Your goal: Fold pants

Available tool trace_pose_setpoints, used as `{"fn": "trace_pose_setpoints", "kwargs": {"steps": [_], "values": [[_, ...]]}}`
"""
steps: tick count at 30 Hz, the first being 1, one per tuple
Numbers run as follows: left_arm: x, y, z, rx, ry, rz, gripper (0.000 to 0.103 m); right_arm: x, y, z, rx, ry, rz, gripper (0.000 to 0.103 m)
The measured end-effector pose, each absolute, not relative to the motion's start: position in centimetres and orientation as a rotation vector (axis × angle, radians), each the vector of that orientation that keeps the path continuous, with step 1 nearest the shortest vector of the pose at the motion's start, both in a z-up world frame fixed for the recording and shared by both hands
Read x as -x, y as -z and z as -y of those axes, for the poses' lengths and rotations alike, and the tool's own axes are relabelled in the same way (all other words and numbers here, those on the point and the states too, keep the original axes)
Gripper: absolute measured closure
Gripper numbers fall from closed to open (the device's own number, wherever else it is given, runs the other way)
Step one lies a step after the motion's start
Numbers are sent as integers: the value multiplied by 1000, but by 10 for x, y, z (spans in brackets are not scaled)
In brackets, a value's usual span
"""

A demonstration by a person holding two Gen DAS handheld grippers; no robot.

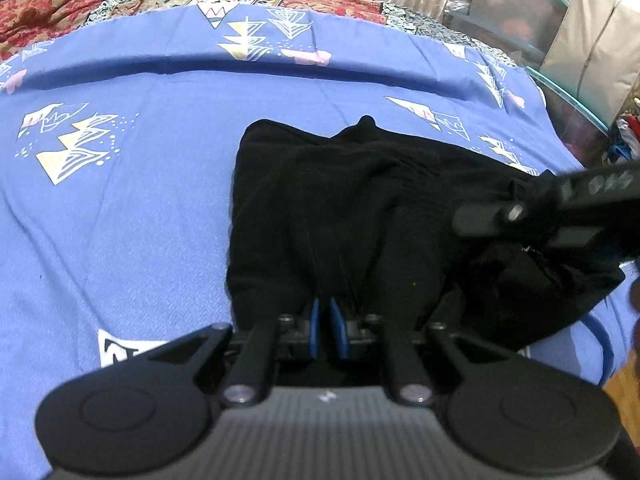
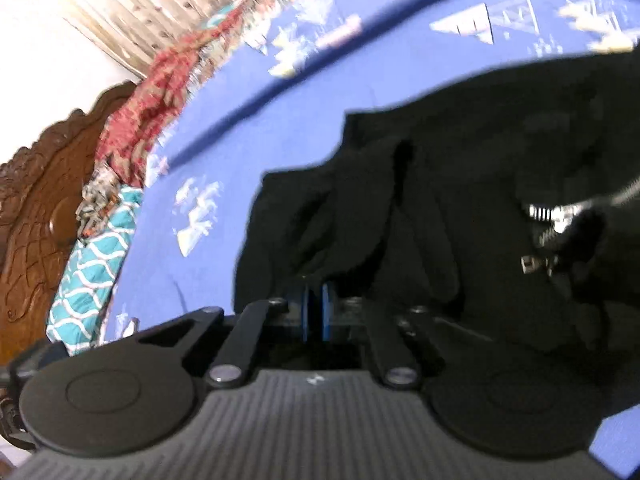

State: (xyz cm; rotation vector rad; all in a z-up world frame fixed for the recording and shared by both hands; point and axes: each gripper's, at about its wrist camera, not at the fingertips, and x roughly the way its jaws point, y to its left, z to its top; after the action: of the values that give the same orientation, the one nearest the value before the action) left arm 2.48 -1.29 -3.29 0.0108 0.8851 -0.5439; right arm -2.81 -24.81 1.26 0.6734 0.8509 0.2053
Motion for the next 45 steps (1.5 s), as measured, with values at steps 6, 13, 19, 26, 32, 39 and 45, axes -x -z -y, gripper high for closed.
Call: {"fn": "trace_pose_setpoints", "kwargs": {"steps": [6,13,19,26,32,39,45], "values": [[-22,29,13,-17,563,-877,92,42,-34,250,-542,-186,-790,98],[-16,29,22,-79,567,-869,92,42,38,275,-700,-82,-901,96],[-16,4,15,0,573,-865,91,49,19,274,-640,-104,-851,87],[-7,-4,34,-18,641,-837,91,50,-22,255,-515,-116,-684,87],[-18,29,44,-76,615,-917,89,25,27,242,-486,-98,-871,87],[-18,36,61,-174,571,-871,89,21,49,266,-662,-121,-874,88],[-18,37,58,-158,563,-874,89,26,37,263,-659,-113,-873,84]]}}
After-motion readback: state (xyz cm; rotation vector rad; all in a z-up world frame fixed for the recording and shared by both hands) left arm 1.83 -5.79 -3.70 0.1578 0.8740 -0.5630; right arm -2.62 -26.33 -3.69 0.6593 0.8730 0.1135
